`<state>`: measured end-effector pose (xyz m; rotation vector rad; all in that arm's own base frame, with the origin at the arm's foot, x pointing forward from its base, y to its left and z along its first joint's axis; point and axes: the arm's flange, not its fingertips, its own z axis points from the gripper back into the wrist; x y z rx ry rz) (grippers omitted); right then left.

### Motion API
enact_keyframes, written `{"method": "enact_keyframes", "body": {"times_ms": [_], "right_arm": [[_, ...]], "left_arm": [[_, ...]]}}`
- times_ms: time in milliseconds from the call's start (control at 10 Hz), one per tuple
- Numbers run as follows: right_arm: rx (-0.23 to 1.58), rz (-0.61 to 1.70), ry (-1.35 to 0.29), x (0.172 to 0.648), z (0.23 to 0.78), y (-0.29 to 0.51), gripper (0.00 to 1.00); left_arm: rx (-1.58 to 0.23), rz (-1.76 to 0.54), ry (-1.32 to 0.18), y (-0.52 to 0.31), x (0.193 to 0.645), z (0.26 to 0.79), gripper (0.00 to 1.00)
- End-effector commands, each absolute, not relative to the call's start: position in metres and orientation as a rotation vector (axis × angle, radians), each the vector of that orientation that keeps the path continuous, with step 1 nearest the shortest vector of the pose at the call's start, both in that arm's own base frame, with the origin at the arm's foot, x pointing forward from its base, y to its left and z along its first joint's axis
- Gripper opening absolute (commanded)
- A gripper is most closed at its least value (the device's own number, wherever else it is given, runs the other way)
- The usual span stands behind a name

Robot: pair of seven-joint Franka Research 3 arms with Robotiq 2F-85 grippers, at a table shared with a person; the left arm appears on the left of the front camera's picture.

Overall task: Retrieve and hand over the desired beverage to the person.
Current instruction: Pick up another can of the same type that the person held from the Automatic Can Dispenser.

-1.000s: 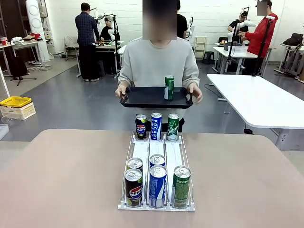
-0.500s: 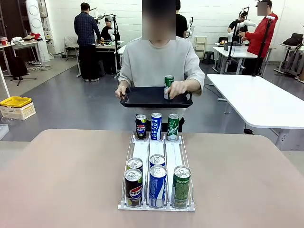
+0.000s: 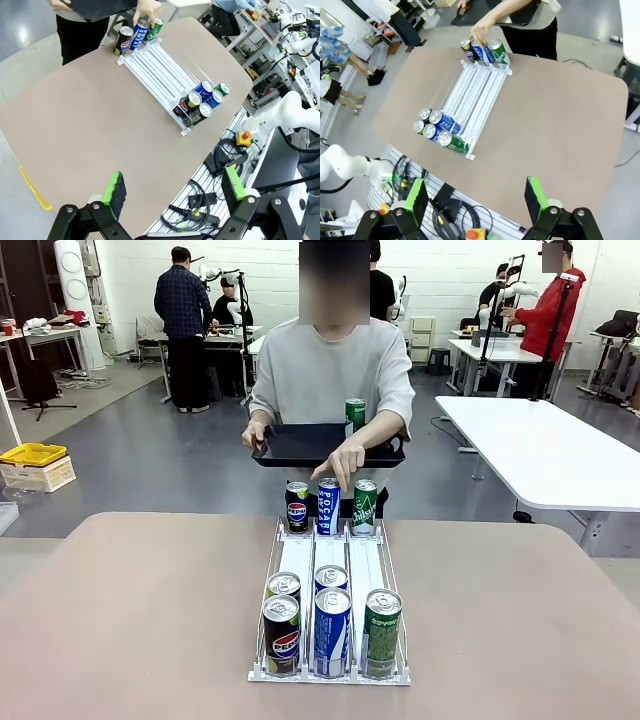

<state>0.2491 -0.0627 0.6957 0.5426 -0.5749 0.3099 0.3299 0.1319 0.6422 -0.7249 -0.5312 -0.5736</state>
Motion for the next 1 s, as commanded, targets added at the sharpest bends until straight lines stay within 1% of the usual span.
{"method": "enact_keyframes", "body": {"times_ms": [0,900], "right_arm": [[0.565,0.325,-0.580,0.2489,0.6965,-0.0649,1.00],[0.565,0.325,-0.580,0.2489,0.6965,-0.0649,1.00]], "left_arm": [[-0.741,-0.592,-0.547,0.1333,0.3296,0.6435,1.00],[-0.741,-0.592,-0.547,0.1333,0.3296,0.6435,1.00]]}}
